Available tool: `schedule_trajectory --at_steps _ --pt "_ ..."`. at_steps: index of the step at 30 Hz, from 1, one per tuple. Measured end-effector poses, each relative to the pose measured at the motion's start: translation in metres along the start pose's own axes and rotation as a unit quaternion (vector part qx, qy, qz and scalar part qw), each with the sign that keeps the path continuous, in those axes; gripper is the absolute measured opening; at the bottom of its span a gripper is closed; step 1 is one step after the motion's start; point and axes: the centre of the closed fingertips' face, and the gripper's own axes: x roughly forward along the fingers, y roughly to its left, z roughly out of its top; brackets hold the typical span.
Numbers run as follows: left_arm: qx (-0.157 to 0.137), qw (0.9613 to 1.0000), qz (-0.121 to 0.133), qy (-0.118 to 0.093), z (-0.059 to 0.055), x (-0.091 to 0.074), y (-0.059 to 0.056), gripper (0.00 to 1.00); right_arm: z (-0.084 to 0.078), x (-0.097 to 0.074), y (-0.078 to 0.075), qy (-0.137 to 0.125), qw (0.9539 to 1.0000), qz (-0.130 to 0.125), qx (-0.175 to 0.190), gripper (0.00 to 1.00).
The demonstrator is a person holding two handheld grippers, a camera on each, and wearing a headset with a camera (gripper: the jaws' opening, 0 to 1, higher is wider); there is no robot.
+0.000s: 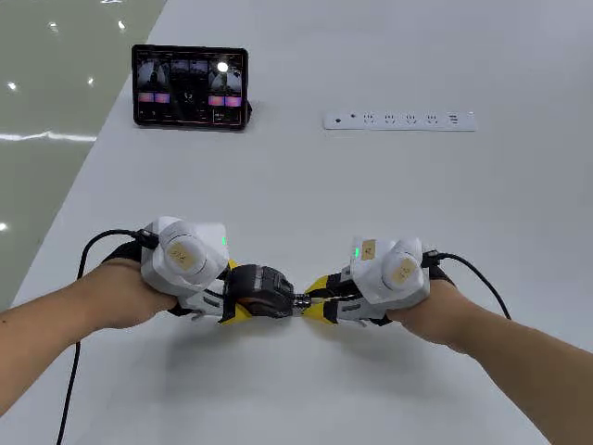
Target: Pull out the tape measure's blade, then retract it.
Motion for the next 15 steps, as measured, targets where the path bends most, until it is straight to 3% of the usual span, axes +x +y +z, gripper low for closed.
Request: schedule_trajectory --at_steps 15 --pt "-0.001 1.0 0.002 -0.001 -0.001 0.0 0.0 0.28 -0.01 -0.016 -0.001 0.005 1.0 -0.007 0.005 0.09"
